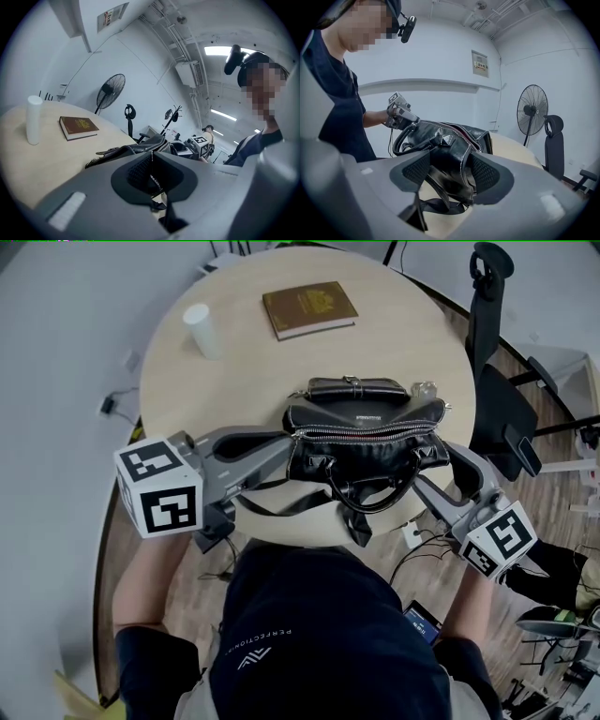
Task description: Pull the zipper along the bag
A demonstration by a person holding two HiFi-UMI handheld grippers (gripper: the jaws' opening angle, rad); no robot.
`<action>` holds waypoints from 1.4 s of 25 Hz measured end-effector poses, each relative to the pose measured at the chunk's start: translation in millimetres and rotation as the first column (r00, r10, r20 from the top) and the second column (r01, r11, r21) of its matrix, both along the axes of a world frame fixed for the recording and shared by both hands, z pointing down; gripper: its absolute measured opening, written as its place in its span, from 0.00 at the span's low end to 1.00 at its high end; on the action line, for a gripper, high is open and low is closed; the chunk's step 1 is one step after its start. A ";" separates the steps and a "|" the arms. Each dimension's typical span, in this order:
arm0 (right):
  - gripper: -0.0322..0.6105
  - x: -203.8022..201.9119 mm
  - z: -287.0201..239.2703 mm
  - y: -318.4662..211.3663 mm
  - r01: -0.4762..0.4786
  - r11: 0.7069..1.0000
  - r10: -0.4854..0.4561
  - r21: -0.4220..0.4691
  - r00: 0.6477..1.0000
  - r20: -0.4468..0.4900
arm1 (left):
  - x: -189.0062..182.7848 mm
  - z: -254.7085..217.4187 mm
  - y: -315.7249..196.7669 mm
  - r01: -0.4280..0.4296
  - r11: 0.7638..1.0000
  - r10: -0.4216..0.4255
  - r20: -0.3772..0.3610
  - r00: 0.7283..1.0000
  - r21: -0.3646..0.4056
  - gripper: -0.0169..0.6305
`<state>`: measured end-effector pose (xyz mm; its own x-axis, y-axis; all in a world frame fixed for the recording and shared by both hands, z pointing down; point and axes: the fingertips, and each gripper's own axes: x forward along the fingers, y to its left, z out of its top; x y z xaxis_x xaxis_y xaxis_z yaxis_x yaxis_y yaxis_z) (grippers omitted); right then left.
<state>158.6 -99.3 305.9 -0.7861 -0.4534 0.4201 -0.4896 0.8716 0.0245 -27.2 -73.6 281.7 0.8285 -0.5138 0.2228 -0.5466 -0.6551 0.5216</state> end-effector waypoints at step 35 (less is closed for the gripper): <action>0.46 4.8 0.1 -0.1 0.024 1.000 -0.025 0.013 0.993 0.112 | 42.8 -29.6 -15.5 -0.059 0.998 0.057 0.160 0.985 0.008 0.07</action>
<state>163.4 -99.4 305.9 -0.8390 -0.4378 0.3231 -0.4683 0.8833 -0.0193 15.6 -89.1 252.1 0.8110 -0.4699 0.3485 -0.5834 -0.6938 0.4223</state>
